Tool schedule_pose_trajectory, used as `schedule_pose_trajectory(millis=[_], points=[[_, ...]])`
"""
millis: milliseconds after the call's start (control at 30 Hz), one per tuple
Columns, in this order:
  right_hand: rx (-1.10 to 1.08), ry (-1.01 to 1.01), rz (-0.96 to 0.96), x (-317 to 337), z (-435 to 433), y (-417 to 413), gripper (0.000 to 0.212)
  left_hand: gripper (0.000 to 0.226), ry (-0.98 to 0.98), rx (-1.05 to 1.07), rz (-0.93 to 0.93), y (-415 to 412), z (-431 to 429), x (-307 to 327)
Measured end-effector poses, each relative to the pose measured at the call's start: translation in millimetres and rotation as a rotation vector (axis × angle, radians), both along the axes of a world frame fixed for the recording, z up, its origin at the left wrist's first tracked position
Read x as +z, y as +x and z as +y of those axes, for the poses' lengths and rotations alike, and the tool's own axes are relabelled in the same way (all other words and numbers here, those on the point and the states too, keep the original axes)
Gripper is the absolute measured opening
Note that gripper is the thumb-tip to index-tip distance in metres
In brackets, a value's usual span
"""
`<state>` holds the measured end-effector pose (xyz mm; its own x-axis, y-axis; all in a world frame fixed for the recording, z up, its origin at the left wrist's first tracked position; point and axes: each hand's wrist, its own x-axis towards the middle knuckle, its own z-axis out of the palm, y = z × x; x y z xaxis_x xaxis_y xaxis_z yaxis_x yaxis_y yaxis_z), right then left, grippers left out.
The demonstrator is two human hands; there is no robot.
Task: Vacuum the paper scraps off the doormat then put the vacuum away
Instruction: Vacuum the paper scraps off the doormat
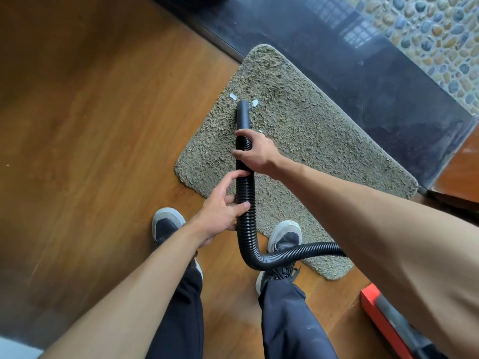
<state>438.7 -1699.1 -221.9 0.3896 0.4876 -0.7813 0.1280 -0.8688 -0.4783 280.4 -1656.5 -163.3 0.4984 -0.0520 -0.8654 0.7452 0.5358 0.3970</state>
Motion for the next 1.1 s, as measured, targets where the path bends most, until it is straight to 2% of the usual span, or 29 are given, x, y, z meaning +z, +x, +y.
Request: schedule_pose_trajectory(millis=[433, 833, 1100], points=[[-0.023, 0.032, -0.01, -6, 13, -2, 0.053, 0.057, -0.009, 0.003, -0.01, -3, 16, -5], [-0.335, -0.001, 0.085, 1, -36, 6, 0.052, 0.06, -0.043, -0.115, -0.018, 14, -7, -2], [-0.36, 0.007, 0.073, -1, -43, -7, 0.052, 0.06, -0.042, -0.121, -0.003, 7, -12, 0]])
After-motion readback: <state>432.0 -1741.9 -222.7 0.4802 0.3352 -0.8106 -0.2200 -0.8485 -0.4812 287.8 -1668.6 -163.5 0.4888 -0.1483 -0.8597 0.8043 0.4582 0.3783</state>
